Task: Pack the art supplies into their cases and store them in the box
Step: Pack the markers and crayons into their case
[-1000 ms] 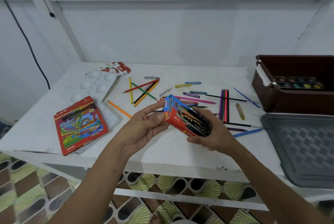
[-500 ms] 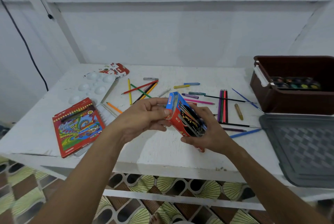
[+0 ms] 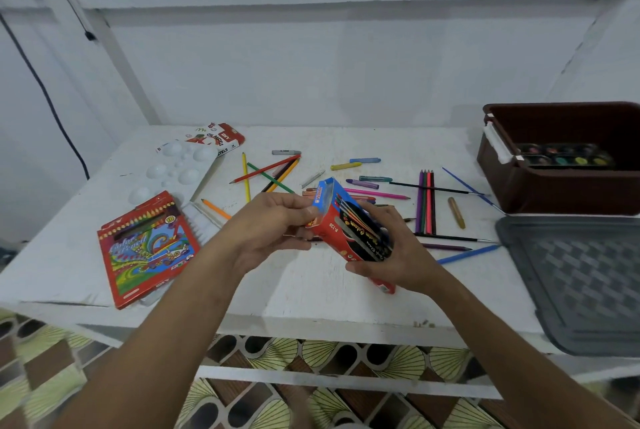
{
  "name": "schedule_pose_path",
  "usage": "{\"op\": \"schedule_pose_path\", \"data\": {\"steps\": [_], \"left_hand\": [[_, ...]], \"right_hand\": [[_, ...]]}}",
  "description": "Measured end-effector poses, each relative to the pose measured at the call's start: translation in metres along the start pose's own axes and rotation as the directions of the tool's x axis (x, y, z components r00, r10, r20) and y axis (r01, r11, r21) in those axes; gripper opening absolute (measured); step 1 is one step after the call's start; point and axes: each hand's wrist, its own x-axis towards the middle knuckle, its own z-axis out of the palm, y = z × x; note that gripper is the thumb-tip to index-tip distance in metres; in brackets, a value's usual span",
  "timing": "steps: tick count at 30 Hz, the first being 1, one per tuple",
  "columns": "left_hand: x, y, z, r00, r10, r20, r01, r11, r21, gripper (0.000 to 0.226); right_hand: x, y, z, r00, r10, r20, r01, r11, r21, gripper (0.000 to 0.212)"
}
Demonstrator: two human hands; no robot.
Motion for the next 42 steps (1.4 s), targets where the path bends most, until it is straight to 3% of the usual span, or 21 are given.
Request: {"op": "schedule_pose_path", "data": {"steps": [3, 6, 8, 10, 12, 14, 17, 21, 24, 26, 33, 42], "left_hand": [[-0.002, 0.001, 0.007, 0.993, -0.060, 0.104, 0.081, 0.975, -0.208, 0.018], [-0.004, 0.002, 0.014, 0.997, -0.004, 0.083, 0.025, 0.965, -0.260, 0.018], [-0.004, 0.001, 0.015, 0.993, 0.114, -0.040, -0.118, 0.988, -0.104, 0.026], [-0.007, 0.002, 0.015, 0.943, 0.305, -0.137, -0.261, 0.927, 0.269, 0.025], [-0.012, 0.006, 0.012, 0.900, 0.425, -0.092, -0.302, 0.763, 0.572, 0.027], [-0.017, 0.015, 0.009, 0.919, 0.395, 0.014, -0.310, 0.697, 0.647, 0.031], [-0.017, 0.024, 0.004, 0.949, 0.298, 0.103, -0.296, 0.732, 0.613, 0.027], [-0.019, 0.029, -0.005, 0.966, 0.171, 0.194, -0.240, 0.873, 0.424, 0.027], [-0.021, 0.025, -0.006, 0.950, 0.159, 0.268, -0.230, 0.938, 0.261, 0.032], [-0.021, 0.019, 0.000, 0.951, 0.167, 0.261, -0.234, 0.940, 0.250, 0.035], [-0.020, 0.015, 0.014, 0.960, 0.276, -0.057, -0.268, 0.957, 0.115, 0.018], [-0.019, 0.008, 0.025, 0.867, 0.449, -0.216, -0.333, 0.845, 0.417, 0.019]], "right_hand": [[0.000, 0.000, 0.001, 1.000, -0.003, 0.002, 0.003, 1.000, 0.031, 0.087], [0.001, 0.000, -0.002, 1.000, 0.003, 0.006, -0.003, 0.999, 0.044, 0.086], [0.002, 0.001, -0.003, 1.000, 0.010, 0.006, -0.011, 0.999, 0.034, 0.086], [0.002, 0.000, -0.003, 1.000, 0.014, -0.002, -0.014, 1.000, 0.022, 0.087], [0.002, 0.000, -0.003, 1.000, 0.007, -0.009, -0.007, 1.000, 0.030, 0.087], [0.001, -0.001, -0.002, 1.000, 0.006, -0.006, -0.006, 0.999, 0.040, 0.087], [0.001, -0.002, -0.002, 1.000, 0.004, 0.004, -0.004, 0.999, 0.042, 0.088], [0.000, -0.003, -0.001, 1.000, -0.001, 0.014, 0.000, 0.999, 0.046, 0.089], [-0.002, -0.001, -0.003, 1.000, 0.001, 0.004, -0.002, 0.999, 0.052, 0.089], [-0.002, 0.000, -0.004, 1.000, 0.007, -0.005, -0.007, 0.999, 0.049, 0.089], [-0.004, -0.002, -0.004, 0.997, 0.009, -0.077, -0.009, 1.000, 0.007, 0.090], [-0.004, -0.003, 0.004, 0.989, -0.009, -0.150, -0.002, 0.997, -0.077, 0.095]]}}
